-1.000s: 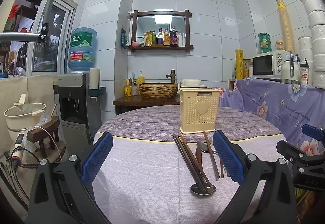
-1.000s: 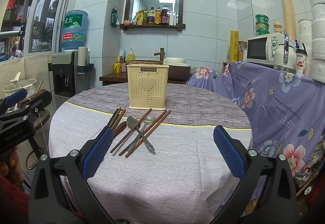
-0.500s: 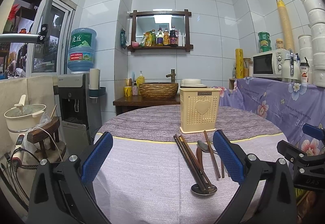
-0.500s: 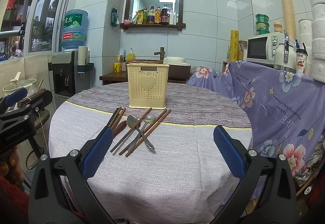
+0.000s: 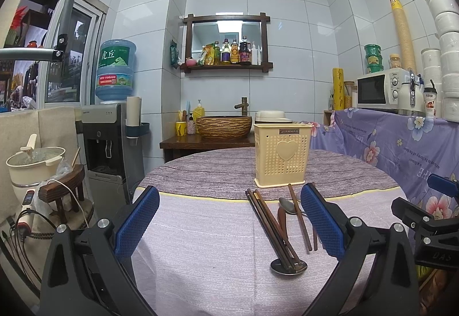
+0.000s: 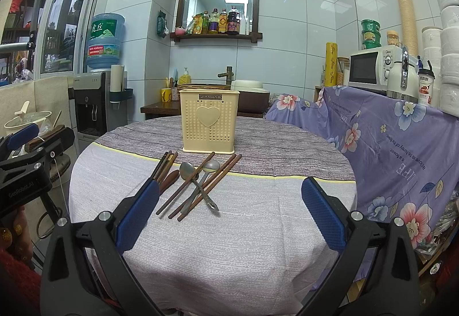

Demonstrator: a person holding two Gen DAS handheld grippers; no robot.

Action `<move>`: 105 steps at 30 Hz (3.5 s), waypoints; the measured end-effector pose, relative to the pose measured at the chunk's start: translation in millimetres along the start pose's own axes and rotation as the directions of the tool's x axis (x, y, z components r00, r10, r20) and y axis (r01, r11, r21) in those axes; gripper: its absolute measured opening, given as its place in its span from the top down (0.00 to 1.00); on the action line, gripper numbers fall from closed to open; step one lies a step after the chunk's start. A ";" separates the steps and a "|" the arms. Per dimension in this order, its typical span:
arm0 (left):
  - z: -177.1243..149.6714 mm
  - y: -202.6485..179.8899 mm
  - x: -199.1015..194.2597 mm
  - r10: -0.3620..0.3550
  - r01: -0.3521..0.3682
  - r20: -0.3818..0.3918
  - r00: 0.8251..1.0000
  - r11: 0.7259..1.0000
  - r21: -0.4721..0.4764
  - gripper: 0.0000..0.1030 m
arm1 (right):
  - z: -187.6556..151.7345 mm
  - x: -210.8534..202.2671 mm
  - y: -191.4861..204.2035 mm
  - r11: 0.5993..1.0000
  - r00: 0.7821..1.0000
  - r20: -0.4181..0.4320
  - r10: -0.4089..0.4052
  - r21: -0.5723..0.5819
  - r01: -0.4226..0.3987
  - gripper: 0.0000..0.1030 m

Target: Organize utensils

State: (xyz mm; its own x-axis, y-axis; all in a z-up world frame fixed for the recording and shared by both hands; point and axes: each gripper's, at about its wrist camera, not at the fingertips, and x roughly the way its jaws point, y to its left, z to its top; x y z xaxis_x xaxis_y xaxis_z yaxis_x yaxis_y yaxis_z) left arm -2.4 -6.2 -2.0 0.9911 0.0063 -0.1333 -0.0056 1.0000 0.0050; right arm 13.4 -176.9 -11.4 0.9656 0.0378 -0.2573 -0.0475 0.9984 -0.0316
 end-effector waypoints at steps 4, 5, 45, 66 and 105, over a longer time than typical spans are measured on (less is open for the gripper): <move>0.0 0.4 0.6 0.000 0.000 0.000 1.000 1.000 0.000 0.05 | 0.3 -0.1 0.2 1.000 1.000 0.000 0.000 0.000 0.000 0.05; 0.1 0.4 0.6 0.000 0.000 -0.001 1.000 1.000 0.000 0.05 | 0.2 -0.1 0.0 1.000 1.000 0.000 0.000 0.000 0.000 0.05; -12.5 23.1 69.6 -0.042 0.046 -0.313 0.949 0.999 0.006 0.05 | -6.6 56.4 -32.1 0.994 0.976 -0.194 -0.098 0.029 0.105 0.05; -18.3 -1.7 195.8 -0.178 0.226 -0.668 0.723 0.974 -0.015 0.32 | 15.8 228.4 -16.2 1.000 0.825 -0.565 -0.010 -0.017 0.001 0.05; -20.9 36.6 240.0 -0.142 0.167 -0.770 0.623 0.985 -0.047 0.37 | 17.3 257.1 -43.8 0.998 0.750 -0.658 -0.066 -0.040 0.052 0.15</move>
State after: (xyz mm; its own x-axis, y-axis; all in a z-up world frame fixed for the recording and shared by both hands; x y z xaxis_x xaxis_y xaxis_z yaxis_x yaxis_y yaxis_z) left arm 232.4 32.0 -54.6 0.5154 -0.1348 -0.8463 0.1534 0.9861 -0.0636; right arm 268.2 -210.2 -59.5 0.5589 -0.0654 -0.8267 -0.0071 0.9965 -0.0836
